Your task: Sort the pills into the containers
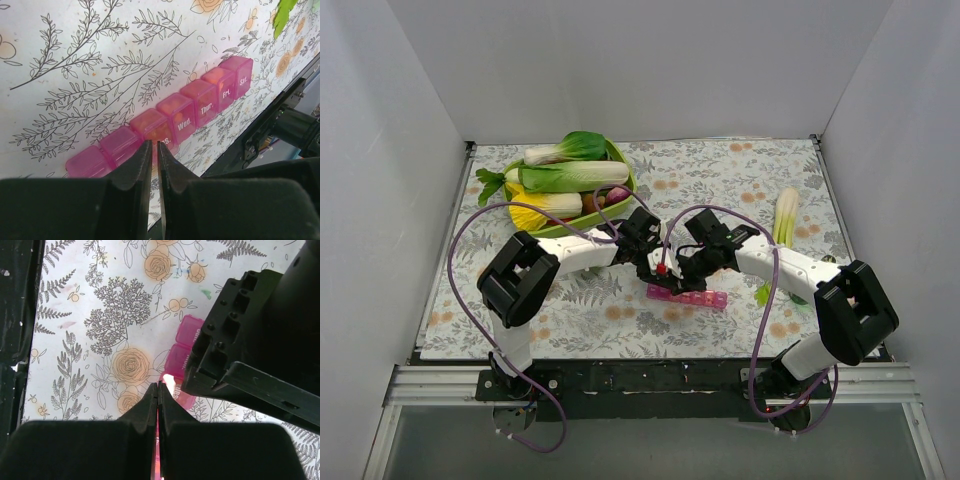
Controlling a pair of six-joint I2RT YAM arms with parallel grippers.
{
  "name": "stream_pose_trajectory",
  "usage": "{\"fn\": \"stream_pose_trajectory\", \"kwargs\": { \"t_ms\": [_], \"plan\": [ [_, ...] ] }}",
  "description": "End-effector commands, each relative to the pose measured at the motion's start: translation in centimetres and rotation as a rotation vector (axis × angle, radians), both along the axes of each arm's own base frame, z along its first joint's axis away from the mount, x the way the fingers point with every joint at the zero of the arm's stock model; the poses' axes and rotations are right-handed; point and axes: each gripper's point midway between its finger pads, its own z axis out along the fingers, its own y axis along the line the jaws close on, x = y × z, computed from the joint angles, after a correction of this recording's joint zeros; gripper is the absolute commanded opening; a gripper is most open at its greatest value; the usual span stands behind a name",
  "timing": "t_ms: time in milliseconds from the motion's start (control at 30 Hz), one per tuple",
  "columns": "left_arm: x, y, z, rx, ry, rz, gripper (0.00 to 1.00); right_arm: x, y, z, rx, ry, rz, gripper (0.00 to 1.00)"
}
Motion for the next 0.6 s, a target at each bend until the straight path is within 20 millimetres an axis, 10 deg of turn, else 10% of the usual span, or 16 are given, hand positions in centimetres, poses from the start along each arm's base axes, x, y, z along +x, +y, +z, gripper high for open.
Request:
{"fn": "stream_pose_trajectory", "kwargs": {
  "t_ms": [0,567],
  "plan": [
    [-0.1,0.3,2.2,-0.028,-0.031,0.007,0.09,1.0,0.7,1.2,0.039,-0.042,-0.019,0.01],
    [-0.6,0.3,1.3,-0.02,-0.007,-0.021,0.09,2.1,-0.7,-2.3,-0.068,-0.03,-0.101,0.01]
  ]
}}
